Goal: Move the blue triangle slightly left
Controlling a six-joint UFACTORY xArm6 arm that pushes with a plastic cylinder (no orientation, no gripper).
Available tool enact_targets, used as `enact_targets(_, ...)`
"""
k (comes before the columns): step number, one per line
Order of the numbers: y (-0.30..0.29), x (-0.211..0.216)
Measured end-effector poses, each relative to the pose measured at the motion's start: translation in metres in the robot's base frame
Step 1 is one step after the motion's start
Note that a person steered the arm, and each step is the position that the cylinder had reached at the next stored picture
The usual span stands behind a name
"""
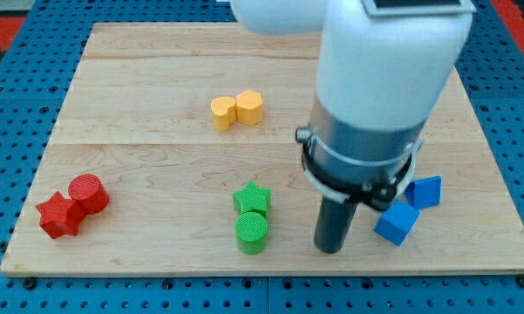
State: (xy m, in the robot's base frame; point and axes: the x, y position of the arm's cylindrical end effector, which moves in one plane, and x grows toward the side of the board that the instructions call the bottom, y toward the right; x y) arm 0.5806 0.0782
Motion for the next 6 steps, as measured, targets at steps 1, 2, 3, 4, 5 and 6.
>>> enact_targets(1,0.084,-0.001)
enact_targets(2,0.132,0.009)
enact_targets(3,0.115,0.030)
enact_targets(4,0.182,0.038)
enact_targets(5,0.264,0.019)
enact_targets(6,0.254,-0.030)
